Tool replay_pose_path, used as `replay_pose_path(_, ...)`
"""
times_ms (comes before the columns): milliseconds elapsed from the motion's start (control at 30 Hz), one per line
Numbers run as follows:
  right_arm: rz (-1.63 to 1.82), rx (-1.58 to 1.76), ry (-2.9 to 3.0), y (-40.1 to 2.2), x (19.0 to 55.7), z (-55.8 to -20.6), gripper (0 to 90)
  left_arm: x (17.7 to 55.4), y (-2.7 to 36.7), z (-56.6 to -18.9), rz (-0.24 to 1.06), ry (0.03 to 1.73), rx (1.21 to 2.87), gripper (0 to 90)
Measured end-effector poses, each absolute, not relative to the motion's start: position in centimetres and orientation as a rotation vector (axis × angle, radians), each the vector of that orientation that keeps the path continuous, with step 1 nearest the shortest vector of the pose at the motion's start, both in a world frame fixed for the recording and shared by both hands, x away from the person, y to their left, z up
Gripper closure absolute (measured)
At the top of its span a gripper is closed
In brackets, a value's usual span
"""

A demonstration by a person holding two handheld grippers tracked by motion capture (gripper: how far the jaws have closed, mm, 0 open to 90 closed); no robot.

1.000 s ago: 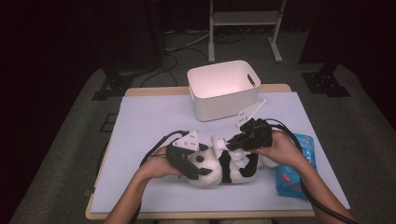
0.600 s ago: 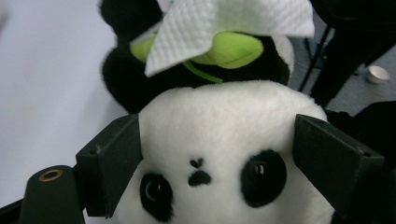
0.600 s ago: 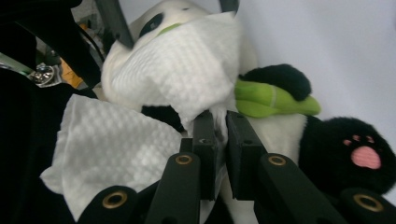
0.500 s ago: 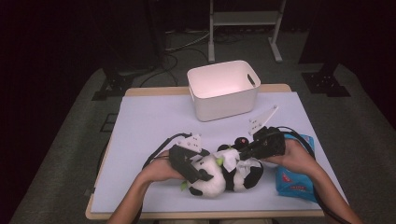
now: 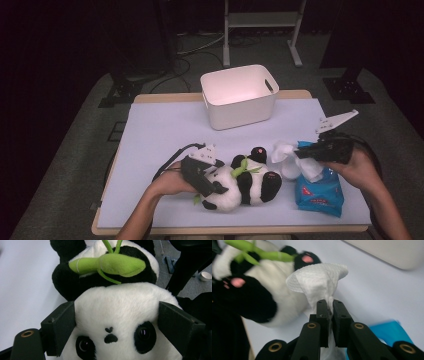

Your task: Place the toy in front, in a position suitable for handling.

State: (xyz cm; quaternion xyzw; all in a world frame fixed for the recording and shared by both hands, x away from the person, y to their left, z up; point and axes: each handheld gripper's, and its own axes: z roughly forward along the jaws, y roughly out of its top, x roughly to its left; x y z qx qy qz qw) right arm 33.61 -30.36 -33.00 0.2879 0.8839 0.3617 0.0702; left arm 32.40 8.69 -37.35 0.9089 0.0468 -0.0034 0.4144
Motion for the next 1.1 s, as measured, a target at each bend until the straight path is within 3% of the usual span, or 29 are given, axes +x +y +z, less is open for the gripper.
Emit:
replay_pose_path(233, 0.986, 0.995, 2.567, -33.9, 32.8, -34.2, 82.6, 32.4, 8.7, -37.1, -0.004, 0.109, 2.293, 16.1)
replay_pose_path(533, 0.997, 1.111, 2.58, -35.7, 32.7, -37.0, 73.8, 32.4, 8.9, -37.2, -0.036, 0.098, 2.293, 14.4)
replay_pose_path(1100, 1.169, 1.04, 2.552, -34.8, 32.4, -34.4, 58.7, 32.2, 9.1, -37.4, -0.059, 0.114, 2.287, 11.0)
